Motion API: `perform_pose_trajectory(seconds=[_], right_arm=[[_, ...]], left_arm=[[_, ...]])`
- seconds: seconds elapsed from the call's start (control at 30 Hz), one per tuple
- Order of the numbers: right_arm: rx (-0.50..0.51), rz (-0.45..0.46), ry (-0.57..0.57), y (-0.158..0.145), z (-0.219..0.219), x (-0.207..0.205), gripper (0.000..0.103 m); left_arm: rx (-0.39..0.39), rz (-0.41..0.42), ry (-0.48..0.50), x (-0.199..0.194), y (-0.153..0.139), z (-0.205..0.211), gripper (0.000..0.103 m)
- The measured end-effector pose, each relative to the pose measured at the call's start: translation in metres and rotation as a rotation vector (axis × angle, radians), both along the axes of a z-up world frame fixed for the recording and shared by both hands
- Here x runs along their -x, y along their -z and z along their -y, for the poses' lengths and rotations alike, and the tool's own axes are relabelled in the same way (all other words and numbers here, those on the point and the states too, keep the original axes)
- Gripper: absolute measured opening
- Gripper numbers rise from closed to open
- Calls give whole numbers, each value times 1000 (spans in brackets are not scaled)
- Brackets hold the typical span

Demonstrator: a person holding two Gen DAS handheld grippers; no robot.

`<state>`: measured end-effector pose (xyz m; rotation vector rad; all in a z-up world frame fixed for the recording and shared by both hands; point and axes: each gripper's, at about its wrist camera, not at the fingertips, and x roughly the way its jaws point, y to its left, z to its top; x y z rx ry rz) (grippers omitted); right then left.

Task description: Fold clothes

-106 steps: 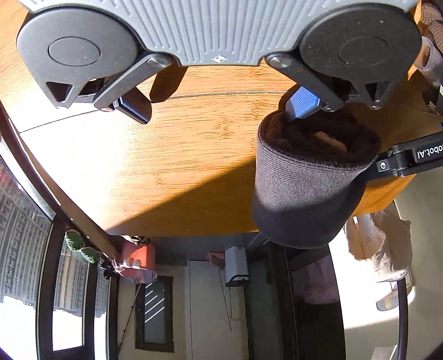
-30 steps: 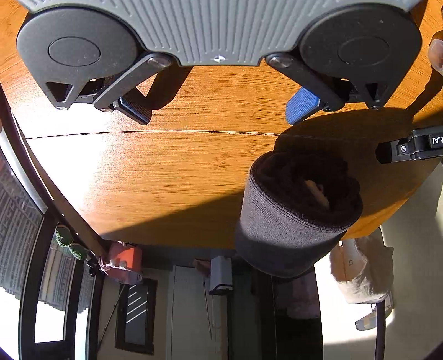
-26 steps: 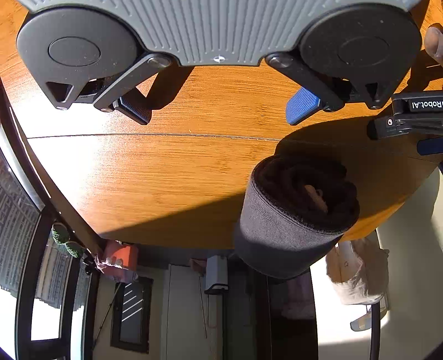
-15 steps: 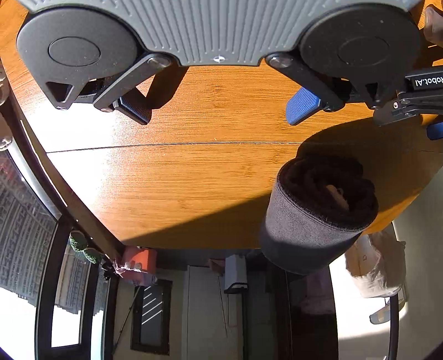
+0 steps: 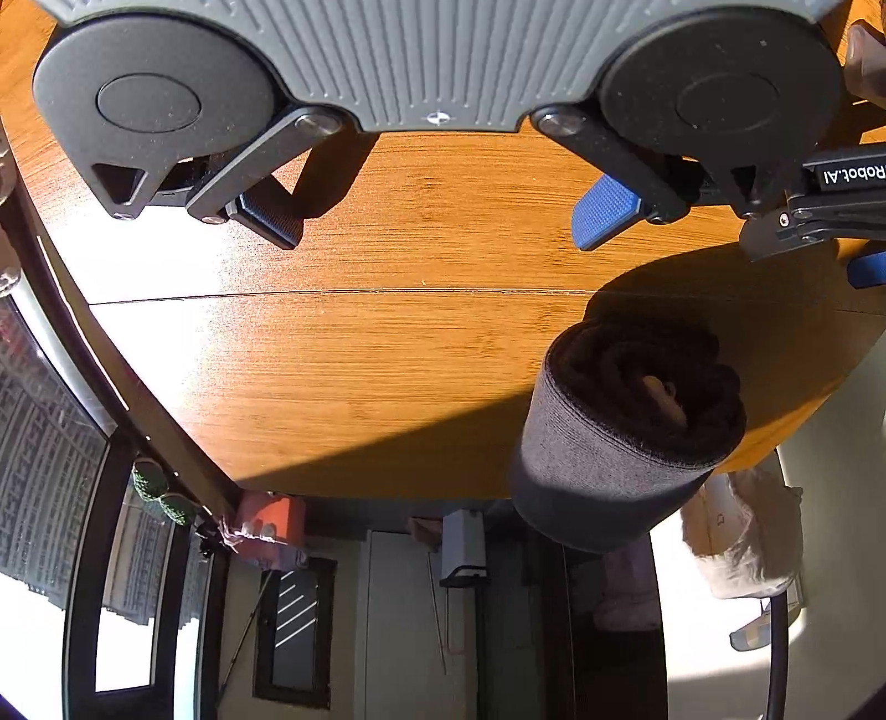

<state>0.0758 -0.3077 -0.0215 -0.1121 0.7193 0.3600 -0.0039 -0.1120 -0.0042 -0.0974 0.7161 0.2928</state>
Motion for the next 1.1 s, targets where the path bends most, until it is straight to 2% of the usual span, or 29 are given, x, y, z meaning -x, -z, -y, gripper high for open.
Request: perform_pose_trajectory(seconds=[1.1], right_arm=[[-4,12,5,1,4,4,103]], left_arm=[[-2,0,-2,-1,0,-1,103]])
